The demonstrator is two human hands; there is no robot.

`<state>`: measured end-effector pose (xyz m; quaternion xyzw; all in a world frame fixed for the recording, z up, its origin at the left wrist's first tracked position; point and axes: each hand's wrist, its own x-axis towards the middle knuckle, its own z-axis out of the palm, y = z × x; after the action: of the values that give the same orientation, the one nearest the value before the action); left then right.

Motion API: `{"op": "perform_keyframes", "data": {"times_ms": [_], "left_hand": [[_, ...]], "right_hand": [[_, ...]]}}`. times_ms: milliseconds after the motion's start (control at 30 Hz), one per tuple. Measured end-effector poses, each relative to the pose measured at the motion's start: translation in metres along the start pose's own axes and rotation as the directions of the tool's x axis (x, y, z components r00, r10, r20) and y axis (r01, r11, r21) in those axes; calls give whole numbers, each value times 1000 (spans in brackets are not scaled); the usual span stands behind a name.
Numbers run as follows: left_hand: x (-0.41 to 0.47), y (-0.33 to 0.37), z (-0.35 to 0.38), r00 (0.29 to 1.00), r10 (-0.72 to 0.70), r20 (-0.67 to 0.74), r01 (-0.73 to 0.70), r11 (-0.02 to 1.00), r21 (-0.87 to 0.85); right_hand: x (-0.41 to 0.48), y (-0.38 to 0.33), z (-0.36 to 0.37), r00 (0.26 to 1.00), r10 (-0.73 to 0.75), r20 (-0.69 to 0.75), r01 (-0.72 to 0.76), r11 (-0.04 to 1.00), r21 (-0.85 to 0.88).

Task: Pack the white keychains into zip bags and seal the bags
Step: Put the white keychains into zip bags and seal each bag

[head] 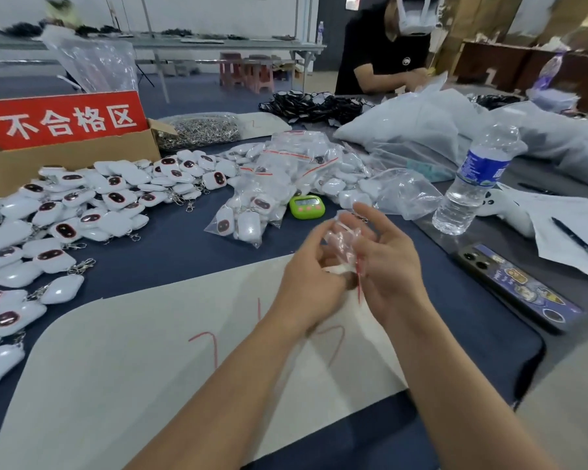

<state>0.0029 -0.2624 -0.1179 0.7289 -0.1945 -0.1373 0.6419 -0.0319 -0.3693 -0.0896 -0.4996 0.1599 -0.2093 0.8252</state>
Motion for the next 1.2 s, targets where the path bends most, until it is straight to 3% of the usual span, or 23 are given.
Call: {"op": "perform_keyframes", "data": {"times_ms": [67,133,200,300,400,467,633,700,900,967,1033,1133,1200], "left_hand": [[2,5,-24,991,-11,-135,7,1000,-26],[5,5,-51,954,-5,-300,10,1000,14],[1,4,-76,900,54,-433,-11,995,101],[-7,0,-109,763,151,-629,-7,974,227],[-14,-6,-138,638,221,-738,-31,965,262],[-19,-11,-149,595,262,-760,-68,958,277],[-17,-25,-168,680,389,-622,-39,866,499],[-14,-28,-188,668,394,-632,-25,860,509],[-2,-41,-232,609,134,-781,139,952,272],[-1,-37,-232,588,87,-804,102,978,180],[-3,-30,-226,659,108,-744,-24,992,123],[-5,-27,-210,835,221,-504,-42,939,342],[-4,-27,-204,873,228,-431,-15,897,443]], "right_hand": [[4,2,17,990,92,107,-102,991,91],[5,9,36,963,136,232,-148,988,35],[7,19,55,951,97,293,-49,985,-166],[12,34,85,951,-4,310,165,854,-494],[16,48,116,941,-19,337,208,818,-537],[19,60,137,945,-59,322,228,825,-518],[24,86,183,929,-78,363,228,892,-391],[29,92,193,908,-119,402,277,890,-362],[43,102,180,887,-226,403,374,863,-341],[42,103,174,888,-243,390,387,853,-350],[43,102,172,890,-270,367,406,836,-369],[41,104,173,881,-239,409,411,815,-408],[37,107,175,877,-212,432,404,811,-422]]}}
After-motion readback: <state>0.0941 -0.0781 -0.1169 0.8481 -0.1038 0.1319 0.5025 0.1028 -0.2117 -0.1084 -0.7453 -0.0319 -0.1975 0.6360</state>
